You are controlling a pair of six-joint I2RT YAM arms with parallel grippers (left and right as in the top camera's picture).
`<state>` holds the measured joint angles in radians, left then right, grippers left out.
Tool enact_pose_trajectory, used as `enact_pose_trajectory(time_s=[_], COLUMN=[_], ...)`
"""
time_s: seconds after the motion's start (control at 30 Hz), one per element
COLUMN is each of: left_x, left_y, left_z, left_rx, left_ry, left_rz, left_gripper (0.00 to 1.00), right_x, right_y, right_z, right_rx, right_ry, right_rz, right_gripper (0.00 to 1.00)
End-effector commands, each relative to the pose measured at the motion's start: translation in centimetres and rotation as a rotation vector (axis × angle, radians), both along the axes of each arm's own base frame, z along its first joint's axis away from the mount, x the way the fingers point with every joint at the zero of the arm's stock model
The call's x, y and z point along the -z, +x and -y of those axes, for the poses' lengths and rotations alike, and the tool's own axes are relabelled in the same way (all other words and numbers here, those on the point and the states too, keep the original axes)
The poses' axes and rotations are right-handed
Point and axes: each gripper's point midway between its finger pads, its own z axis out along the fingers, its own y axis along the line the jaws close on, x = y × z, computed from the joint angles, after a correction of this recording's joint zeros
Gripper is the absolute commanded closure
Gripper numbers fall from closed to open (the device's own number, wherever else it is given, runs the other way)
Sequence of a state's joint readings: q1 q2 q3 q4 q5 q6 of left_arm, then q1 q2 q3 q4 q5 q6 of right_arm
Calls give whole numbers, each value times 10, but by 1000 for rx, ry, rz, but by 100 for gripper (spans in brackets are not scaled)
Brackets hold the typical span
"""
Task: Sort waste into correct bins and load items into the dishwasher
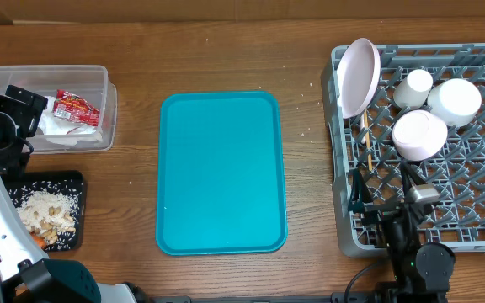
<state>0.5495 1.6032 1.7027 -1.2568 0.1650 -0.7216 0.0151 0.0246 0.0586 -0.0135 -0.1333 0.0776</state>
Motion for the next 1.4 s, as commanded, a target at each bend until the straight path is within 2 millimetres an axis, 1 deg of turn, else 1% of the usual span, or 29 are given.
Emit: enact_pose_trajectory(time_s=[0.0, 0.13, 0.2, 0.33, 0.37, 0.53, 0.57, 0.6, 1.37], left_x=[-5, -5, -5, -5, -5, -5, -5, -5, -5], left_y=[2, 2, 2, 2, 2, 2, 2, 2, 2], left_z=[2, 2, 2, 2, 2, 2, 2, 2, 2], left_rx=[28, 28, 28, 28, 28, 28, 28, 28, 28], left_ry=[17, 17, 17, 17, 17, 17, 17, 17, 17], left_rz=[11, 11, 11, 11, 11, 11, 11, 11, 11], left_gripper=[0, 0, 0, 0, 0, 0, 0, 0, 0], right_x=[-8, -13, -15, -12, -10, 18, 24, 36, 36], right_y=[-2, -1, -1, 0, 0, 3, 4, 4, 4], right_z=[4, 7, 7, 7, 7, 10, 12, 15, 16], right_rx=[22, 42, 40, 47, 48, 64, 74, 86, 90], right_ry=[-24, -33, -41, -68, -80, -108, -108, -110, -103], right_rz=[51, 111, 119, 114, 105, -6, -32, -80, -82], right_gripper=[0, 0, 0, 0, 0, 0, 0, 0, 0])
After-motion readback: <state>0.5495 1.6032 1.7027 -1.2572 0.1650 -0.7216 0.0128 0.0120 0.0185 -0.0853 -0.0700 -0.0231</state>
